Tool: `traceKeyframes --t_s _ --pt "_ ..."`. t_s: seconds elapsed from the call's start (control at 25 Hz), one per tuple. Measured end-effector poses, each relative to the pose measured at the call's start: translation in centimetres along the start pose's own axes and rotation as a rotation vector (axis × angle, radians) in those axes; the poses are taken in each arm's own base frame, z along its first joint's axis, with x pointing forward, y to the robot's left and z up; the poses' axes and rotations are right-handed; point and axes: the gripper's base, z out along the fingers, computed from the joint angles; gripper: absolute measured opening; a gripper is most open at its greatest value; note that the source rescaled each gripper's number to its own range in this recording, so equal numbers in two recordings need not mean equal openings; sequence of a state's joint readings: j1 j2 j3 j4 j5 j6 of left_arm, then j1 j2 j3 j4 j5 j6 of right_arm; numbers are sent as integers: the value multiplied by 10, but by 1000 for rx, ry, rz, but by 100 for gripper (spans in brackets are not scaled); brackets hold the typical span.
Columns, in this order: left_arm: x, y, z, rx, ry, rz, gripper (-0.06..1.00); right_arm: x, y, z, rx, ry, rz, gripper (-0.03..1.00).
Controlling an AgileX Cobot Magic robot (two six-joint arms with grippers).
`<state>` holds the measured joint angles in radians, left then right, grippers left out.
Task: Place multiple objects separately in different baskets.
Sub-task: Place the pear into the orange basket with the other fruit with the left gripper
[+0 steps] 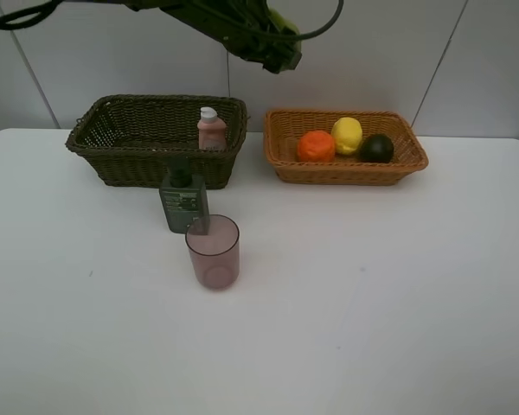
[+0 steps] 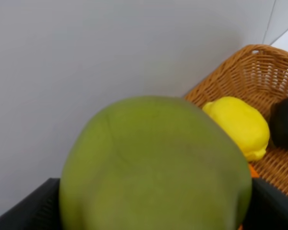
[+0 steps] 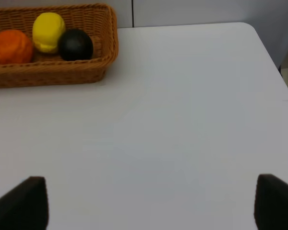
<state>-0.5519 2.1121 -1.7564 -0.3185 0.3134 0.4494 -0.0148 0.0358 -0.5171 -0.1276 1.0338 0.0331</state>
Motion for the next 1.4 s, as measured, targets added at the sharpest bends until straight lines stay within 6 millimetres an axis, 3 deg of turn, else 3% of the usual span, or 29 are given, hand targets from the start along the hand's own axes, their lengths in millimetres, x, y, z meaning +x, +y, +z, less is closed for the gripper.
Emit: traceKeyframes --t_s 0.24,0.6,1.12,1.4 --pt "12 -1 35 40 62 -23 94 0 0 0 0 0 0 88" --pt "36 -3 68 64 133 -52 94 0 0 0 0 0 0 88" --pt "65 -5 90 77 199 -74 94 0 0 0 0 0 0 88" --pt "66 -6 91 77 200 -77 94 0 0 0 0 0 0 88"
